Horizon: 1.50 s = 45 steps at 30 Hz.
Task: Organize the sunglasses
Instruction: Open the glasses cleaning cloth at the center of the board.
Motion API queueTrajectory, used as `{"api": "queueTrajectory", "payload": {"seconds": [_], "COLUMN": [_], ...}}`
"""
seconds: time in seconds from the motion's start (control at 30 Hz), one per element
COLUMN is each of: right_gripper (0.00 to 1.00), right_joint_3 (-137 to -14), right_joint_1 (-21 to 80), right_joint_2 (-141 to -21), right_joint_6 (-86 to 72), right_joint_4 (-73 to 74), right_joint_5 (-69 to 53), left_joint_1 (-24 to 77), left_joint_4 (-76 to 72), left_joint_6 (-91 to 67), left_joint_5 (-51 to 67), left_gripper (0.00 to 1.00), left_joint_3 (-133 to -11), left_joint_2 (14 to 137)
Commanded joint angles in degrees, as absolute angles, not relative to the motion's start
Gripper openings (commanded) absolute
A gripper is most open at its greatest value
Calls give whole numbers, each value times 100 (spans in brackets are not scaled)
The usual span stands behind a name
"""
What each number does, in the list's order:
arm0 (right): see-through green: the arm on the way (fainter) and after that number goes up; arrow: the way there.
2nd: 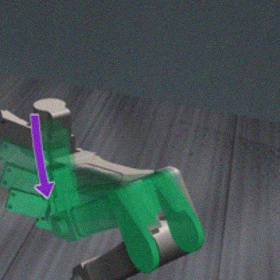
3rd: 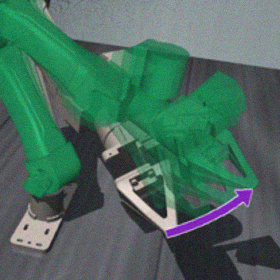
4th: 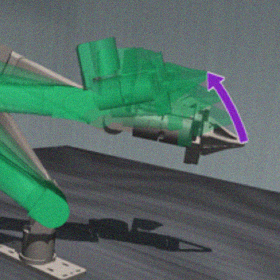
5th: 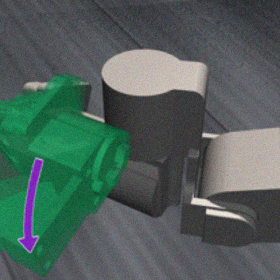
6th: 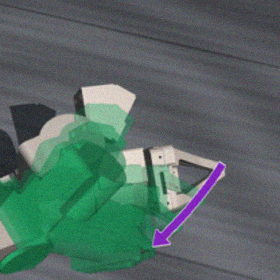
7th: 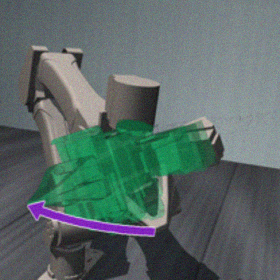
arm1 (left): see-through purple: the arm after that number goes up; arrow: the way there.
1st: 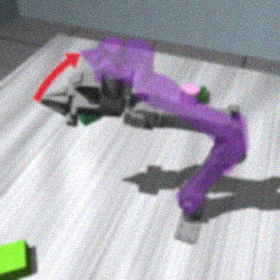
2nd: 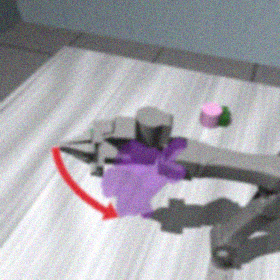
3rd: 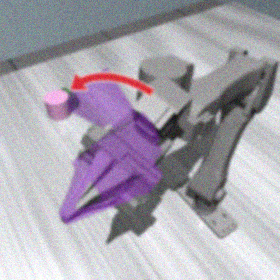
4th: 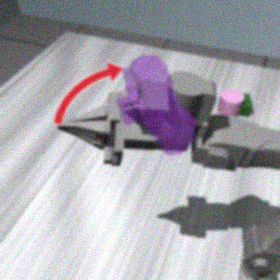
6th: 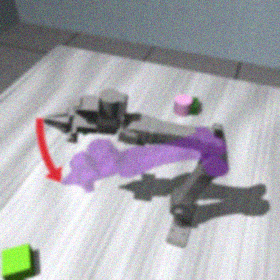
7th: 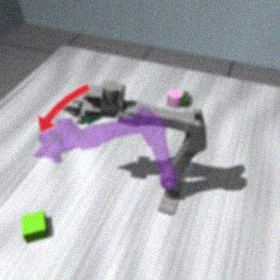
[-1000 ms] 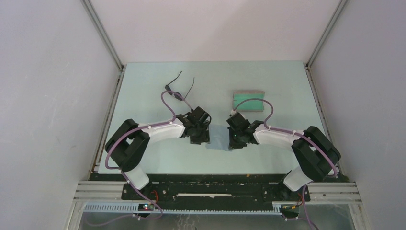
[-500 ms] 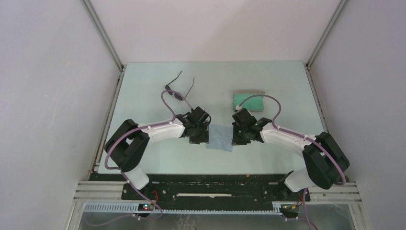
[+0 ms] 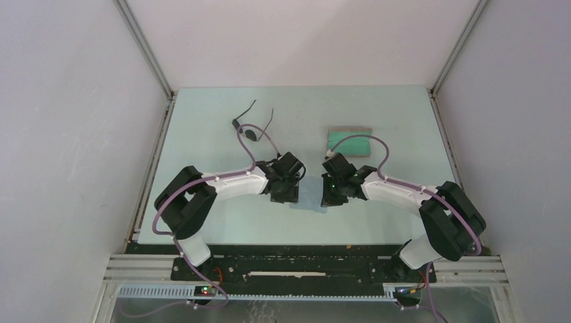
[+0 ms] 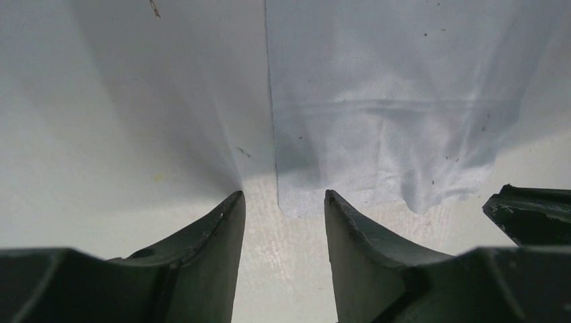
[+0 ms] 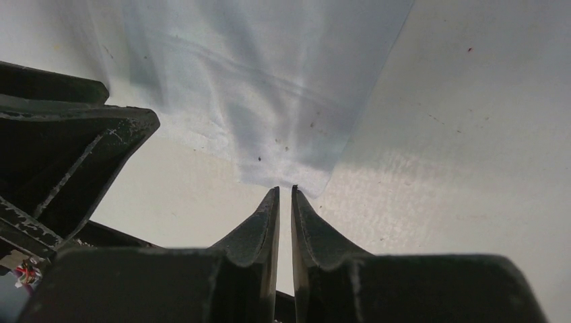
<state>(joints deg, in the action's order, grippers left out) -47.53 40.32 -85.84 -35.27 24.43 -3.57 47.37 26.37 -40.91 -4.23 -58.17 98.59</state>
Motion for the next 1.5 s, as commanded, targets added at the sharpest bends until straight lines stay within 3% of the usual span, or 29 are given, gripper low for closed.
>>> {"api": "queueTrajectory", "payload": {"seconds": [0.0,0.7,1.2,1.47], "right_gripper": [18,18,18,18], "right_joint_3": [-4931,-4931,-4931,-4931], "right_joint_1": [3879,3383,3327,3264], "right_joint_2": [-8477,-8174,-8136,-8075], "right_joint_6": [-3520,-3508,-3490,-3439], "right_joint_4": [2411,2470,2456,2492], "right_joint_5": [-308,-403,-492,-500], "left_joint_1": [4850,5233,5287,5299], "left_joint_4": [3325,4354,4603,4194], "left_joint_6": [-3991,-3845,-3659,-3860], "left_joint_5": [-899,-1828,-1734,-1757], "left_gripper": [52,51,52,52], "left_joint_3": [-5869,-6308,-6253,-6266], "left_joint_2": [10264,10562,10498,9466]}}
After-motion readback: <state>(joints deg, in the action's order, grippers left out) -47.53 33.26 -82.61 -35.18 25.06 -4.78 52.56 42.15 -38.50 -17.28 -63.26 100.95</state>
